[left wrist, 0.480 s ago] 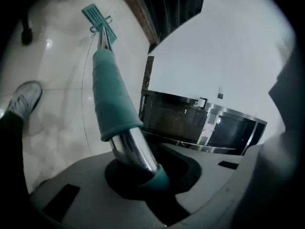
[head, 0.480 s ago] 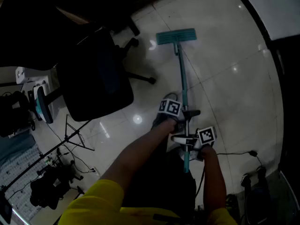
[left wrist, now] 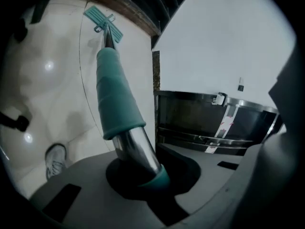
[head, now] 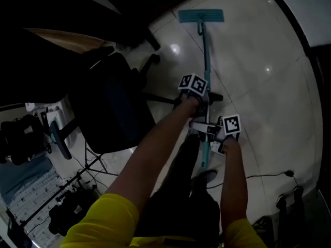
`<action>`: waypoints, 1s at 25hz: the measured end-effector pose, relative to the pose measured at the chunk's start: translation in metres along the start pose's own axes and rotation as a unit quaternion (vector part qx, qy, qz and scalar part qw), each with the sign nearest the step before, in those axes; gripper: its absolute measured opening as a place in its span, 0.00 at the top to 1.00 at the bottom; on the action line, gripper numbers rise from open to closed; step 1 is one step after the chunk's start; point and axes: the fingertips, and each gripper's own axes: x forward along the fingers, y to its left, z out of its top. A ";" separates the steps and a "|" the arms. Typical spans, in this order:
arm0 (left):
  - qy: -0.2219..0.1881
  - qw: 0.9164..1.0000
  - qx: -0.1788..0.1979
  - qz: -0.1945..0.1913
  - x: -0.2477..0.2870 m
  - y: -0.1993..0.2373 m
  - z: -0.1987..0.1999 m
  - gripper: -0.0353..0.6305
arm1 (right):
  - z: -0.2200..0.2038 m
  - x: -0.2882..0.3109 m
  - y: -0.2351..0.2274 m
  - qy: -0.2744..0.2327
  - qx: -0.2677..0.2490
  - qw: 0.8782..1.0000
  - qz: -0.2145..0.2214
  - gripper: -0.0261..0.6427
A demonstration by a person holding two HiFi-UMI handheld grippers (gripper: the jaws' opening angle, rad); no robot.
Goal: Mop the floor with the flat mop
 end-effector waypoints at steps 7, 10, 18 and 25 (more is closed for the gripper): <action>0.026 0.993 -0.087 -0.071 0.036 -0.054 -0.254 0.86 | -0.235 -0.044 0.053 0.006 0.095 0.995 -0.027 0.91; 0.037 0.991 -0.100 -0.084 0.040 -0.069 -0.305 0.84 | -0.273 -0.053 0.065 -0.003 0.105 0.994 -0.038 0.90; 0.055 0.994 -0.048 -0.081 0.057 -0.049 -0.100 0.84 | -0.073 -0.063 0.020 -0.043 0.015 0.999 -0.025 0.91; 0.081 0.996 -0.004 -0.038 0.066 -0.035 0.046 0.84 | 0.073 -0.053 0.007 -0.091 -0.005 0.996 -0.005 0.91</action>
